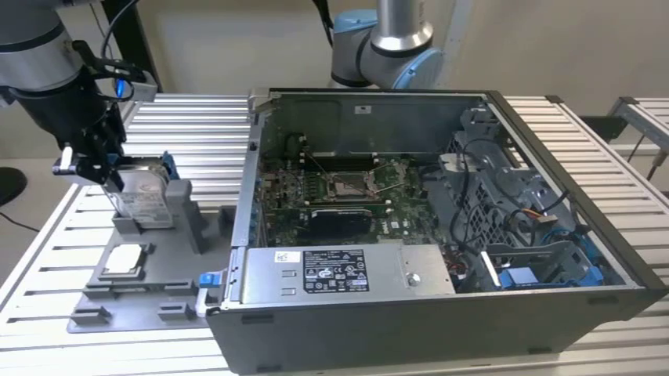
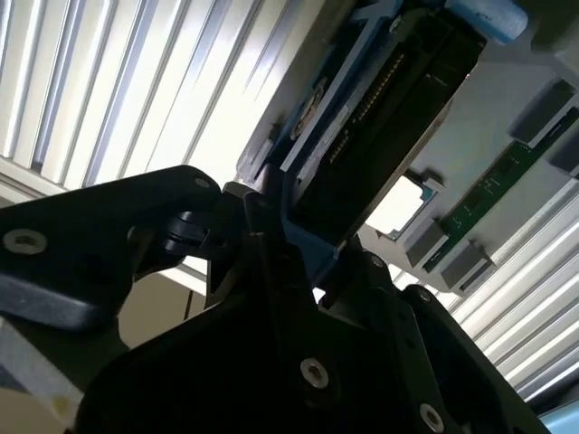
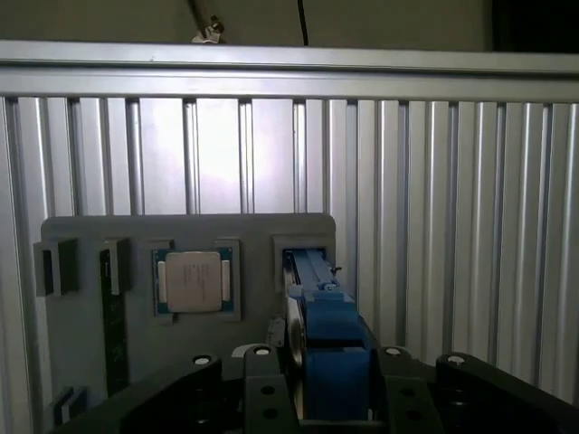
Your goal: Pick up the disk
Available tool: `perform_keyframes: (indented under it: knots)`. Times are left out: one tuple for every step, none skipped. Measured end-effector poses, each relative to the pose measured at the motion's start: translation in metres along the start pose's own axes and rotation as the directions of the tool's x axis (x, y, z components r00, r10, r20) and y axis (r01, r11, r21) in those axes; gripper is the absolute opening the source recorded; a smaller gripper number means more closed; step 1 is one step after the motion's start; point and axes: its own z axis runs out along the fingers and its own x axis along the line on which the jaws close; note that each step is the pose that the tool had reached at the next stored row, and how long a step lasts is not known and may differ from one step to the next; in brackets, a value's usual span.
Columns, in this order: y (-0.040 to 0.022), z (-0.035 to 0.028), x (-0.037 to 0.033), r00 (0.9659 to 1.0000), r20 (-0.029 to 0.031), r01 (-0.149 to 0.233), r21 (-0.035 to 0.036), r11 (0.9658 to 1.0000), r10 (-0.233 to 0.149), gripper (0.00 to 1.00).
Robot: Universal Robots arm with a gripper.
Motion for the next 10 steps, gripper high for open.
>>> perform_keyframes:
  knots:
    - [0.0, 0.0, 0.0, 1.0, -0.0006, 0.0, 0.0, 1.0, 0.0, 0.0]
    - [0.0, 0.0, 0.0, 1.0, -0.0007, 0.0, 0.0, 1.0, 0.0, 0.0]
    - [0.0, 0.0, 0.0, 1.0, -0.0007, 0.0, 0.0, 1.0, 0.0, 0.0]
    - [0.0001, 0.0, 0.0, 1.0, -0.0007, 0.0, 0.0, 1.0, 0.0, 0.0]
    - [0.0001, 0.0001, -0.0001, 1.0, -0.0007, 0.0, 0.0, 1.0, 0.0, 0.0]
    - [0.0001, 0.0001, 0.0, 1.0, -0.0011, 0.0, 0.0, 1.0, 0.0, 0.0]
    - [0.0001, 0.0002, -0.0001, 1.0, -0.0025, 0.0, 0.0002, 1.0, 0.0, 0.0]
    - [0.0001, 0.0002, -0.0002, 1.0, -0.0047, 0.0, 0.0004, 1.0, 0.0, 0.0]
    - [0.0001, 0.0001, -0.0002, 1.0, -0.0093, 0.0, 0.0003, 1.0, 0.0, 0.0]
    - [0.0001, 0.0, -0.0002, 0.9999, -0.0155, 0.0, 0.0002, 1.0, 0.0, 0.0]
